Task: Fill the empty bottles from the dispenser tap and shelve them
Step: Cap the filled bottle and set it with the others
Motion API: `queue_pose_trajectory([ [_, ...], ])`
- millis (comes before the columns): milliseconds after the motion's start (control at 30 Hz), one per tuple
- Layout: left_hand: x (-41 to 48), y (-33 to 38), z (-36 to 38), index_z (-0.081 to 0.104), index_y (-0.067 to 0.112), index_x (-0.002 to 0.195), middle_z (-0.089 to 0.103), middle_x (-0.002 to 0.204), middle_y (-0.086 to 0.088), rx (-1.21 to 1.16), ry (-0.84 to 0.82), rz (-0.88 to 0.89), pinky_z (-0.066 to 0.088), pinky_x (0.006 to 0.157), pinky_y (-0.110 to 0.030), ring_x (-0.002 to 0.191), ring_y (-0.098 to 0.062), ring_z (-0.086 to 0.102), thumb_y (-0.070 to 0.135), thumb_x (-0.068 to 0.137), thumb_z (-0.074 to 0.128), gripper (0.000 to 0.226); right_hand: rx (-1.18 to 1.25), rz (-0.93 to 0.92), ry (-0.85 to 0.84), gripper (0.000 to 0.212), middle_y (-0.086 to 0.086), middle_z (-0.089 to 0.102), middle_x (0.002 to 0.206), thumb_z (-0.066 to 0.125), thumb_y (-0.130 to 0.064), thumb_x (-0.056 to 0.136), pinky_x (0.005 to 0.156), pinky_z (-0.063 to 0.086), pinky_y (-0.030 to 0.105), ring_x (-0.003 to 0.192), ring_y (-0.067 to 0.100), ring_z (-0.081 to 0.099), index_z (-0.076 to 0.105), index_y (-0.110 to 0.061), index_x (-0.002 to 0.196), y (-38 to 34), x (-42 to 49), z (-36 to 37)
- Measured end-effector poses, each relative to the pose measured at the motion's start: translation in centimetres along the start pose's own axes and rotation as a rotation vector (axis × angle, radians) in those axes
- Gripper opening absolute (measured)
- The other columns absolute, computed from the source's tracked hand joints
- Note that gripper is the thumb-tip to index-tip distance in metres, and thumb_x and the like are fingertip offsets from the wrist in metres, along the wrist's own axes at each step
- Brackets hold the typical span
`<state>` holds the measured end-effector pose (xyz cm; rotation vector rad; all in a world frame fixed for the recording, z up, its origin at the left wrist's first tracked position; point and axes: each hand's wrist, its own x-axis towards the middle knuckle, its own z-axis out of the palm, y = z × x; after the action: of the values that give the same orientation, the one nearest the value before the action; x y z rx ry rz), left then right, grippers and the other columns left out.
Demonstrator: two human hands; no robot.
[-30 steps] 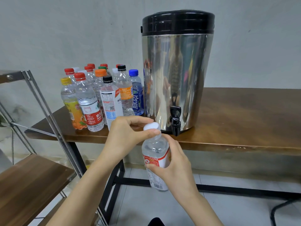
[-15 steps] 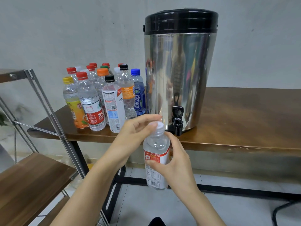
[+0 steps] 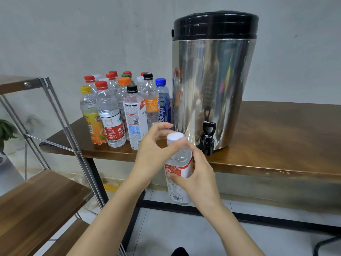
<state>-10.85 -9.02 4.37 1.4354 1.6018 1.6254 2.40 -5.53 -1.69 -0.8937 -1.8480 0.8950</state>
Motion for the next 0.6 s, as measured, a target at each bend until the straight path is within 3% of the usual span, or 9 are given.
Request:
queue_pose_trajectory([
  [100, 0.2, 0.1, 0.0, 0.064, 0.025, 0.103, 0.076, 0.095, 0.008, -0.044, 0.087, 0.004, 0.052, 0.08, -0.016, 0.092, -0.003, 0.069, 0.022, 0.076, 0.084, 0.033, 0.007, -0.017, -0.005, 0.079, -0.029, 0.054, 0.12, 0.089, -0.03, 0.066, 0.093, 0.048, 0.021, 0.111, -0.009, 0.053, 0.038, -0.054, 0.121, -0.1, 0.5, 0.3],
  [167, 0.5, 0.3, -0.7, 0.063, 0.023, 0.101, 0.077, 0.094, 0.006, -0.103, 0.031, -0.011, 0.058, 0.085, -0.034, 0.093, -0.016, 0.071, 0.023, 0.073, 0.083, 0.034, 0.009, -0.03, -0.022, 0.077, -0.026, 0.057, 0.118, 0.089, -0.03, 0.065, 0.091, 0.05, 0.022, 0.109, -0.006, 0.055, 0.041, -0.053, 0.12, -0.1, 1.0, 0.4],
  [267, 1.4, 0.0, -2.1, 0.061, 0.019, 0.103, 0.077, 0.1, -0.001, -0.16, -0.066, 0.009, 0.052, 0.095, -0.053, 0.102, -0.032, 0.068, 0.028, 0.073, 0.082, 0.038, -0.007, -0.06, -0.053, 0.077, -0.025, 0.057, 0.118, 0.089, -0.029, 0.066, 0.09, 0.049, 0.018, 0.108, -0.008, 0.055, 0.041, -0.054, 0.119, -0.2, 1.9, 0.6],
  [333, 2.0, -0.5, -2.6, 0.058, 0.023, 0.112, 0.074, 0.111, 0.005, -0.107, -0.094, 0.069, 0.05, 0.1, -0.052, 0.111, -0.02, 0.066, 0.032, 0.082, 0.075, 0.036, 0.007, -0.063, -0.076, 0.079, -0.026, 0.056, 0.12, 0.089, -0.029, 0.066, 0.094, 0.048, 0.019, 0.11, -0.009, 0.053, 0.042, -0.051, 0.125, -0.4, 2.7, 0.9],
  [400, 2.5, -1.2, -2.8, 0.05, 0.027, 0.127, 0.067, 0.124, 0.016, 0.002, -0.047, 0.188, 0.043, 0.108, -0.04, 0.125, -0.005, 0.055, 0.04, 0.092, 0.062, 0.039, 0.022, -0.089, -0.04, 0.084, -0.022, 0.055, 0.127, 0.089, -0.029, 0.067, 0.099, 0.047, 0.022, 0.115, -0.007, 0.052, 0.044, -0.038, 0.137, -0.8, 3.9, 1.3],
  [467, 2.9, -2.2, -3.0, 0.045, 0.028, 0.137, 0.056, 0.135, 0.019, 0.122, 0.144, 0.295, 0.036, 0.11, -0.031, 0.131, 0.0, 0.045, 0.042, 0.099, 0.052, 0.041, 0.042, -0.127, 0.026, 0.087, -0.019, 0.053, 0.133, 0.087, -0.028, 0.069, 0.101, 0.044, 0.023, 0.12, -0.005, 0.049, 0.041, -0.033, 0.142, -1.3, 5.6, 1.9],
  [533, 3.5, -4.1, -3.4, 0.042, 0.028, 0.141, 0.048, 0.141, 0.012, 0.199, 0.39, 0.318, 0.036, 0.111, -0.033, 0.134, -0.004, 0.04, 0.041, 0.101, 0.048, 0.042, 0.032, -0.159, 0.06, 0.089, -0.017, 0.049, 0.139, 0.086, -0.029, 0.071, 0.103, 0.041, 0.023, 0.123, -0.005, 0.046, 0.036, -0.034, 0.144, -1.7, 7.4, 2.7],
  [600, 4.0, -6.4, -3.8, 0.037, 0.027, 0.145, 0.041, 0.148, 0.007, 0.253, 0.512, 0.292, 0.029, 0.116, -0.033, 0.138, -0.005, 0.032, 0.042, 0.102, 0.044, 0.046, -0.012, -0.171, 0.051, 0.091, -0.017, 0.044, 0.142, 0.085, -0.028, 0.073, 0.105, 0.041, 0.027, 0.124, -0.004, 0.044, 0.031, -0.037, 0.146, -1.6, 9.0, 3.7],
])
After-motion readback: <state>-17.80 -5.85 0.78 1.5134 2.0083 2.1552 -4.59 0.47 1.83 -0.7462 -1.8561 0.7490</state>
